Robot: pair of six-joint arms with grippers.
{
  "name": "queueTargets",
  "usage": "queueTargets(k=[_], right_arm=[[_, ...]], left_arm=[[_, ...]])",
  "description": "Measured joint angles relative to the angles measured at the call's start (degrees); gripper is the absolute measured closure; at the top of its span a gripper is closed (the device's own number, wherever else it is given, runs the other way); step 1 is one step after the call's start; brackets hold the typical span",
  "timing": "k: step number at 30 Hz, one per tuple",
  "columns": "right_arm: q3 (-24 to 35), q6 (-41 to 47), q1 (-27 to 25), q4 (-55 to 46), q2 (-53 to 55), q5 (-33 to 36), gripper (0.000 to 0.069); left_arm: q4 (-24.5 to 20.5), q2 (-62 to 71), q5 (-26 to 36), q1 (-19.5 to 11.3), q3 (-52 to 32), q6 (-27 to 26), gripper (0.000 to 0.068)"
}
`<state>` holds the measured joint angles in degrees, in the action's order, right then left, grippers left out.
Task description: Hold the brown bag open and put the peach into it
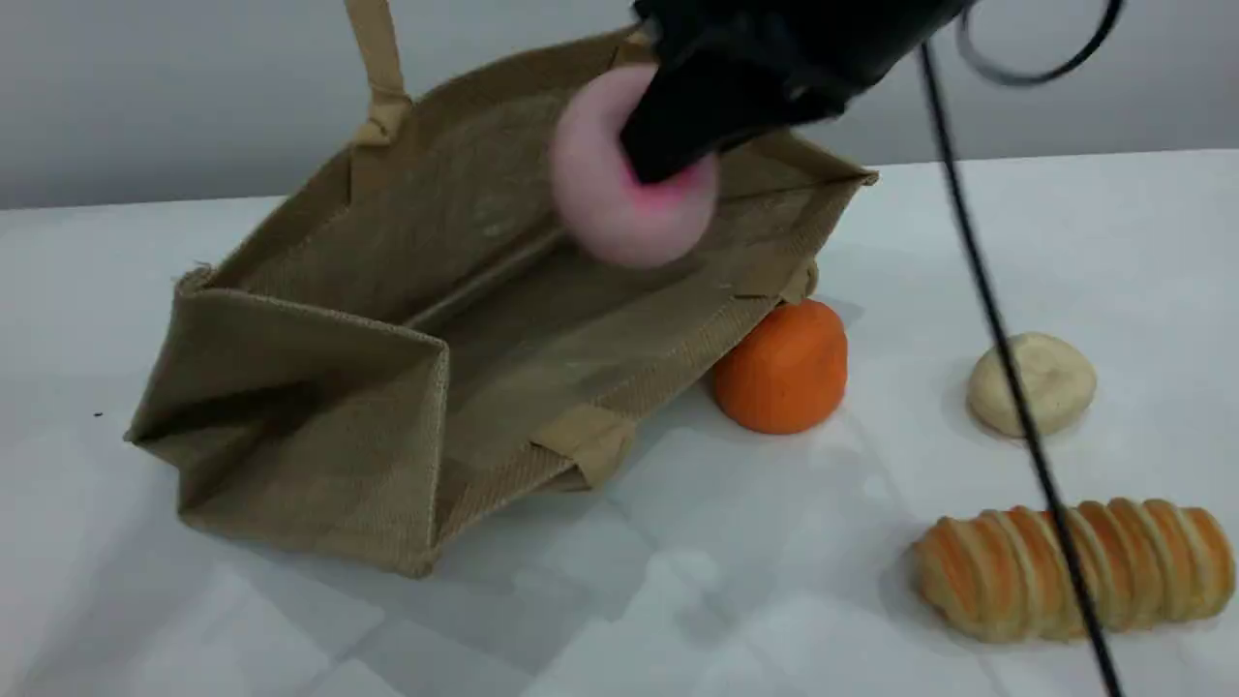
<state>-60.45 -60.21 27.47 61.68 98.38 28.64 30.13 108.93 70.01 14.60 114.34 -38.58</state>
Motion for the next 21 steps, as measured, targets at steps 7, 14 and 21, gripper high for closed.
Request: queueTargets(k=[7,14,21], right_arm=[[0.0,-21.29,0.0,22.54,8.05,0.81,0.0668],[-2.56,-29.81,0.0,38.21,15.54,0.8,0.0641],[-5.9,-29.81,0.0,38.33,18.69,0.85,0.0412]], left_arm=[[0.05,0.0,-0.05,0.0,0.0,0.0,0.0591],[0.05,0.0,-0.05,0.0,0.0,0.0,0.0591],[0.09,0.0,-0.05,0.0,0.0,0.05,0.0591]])
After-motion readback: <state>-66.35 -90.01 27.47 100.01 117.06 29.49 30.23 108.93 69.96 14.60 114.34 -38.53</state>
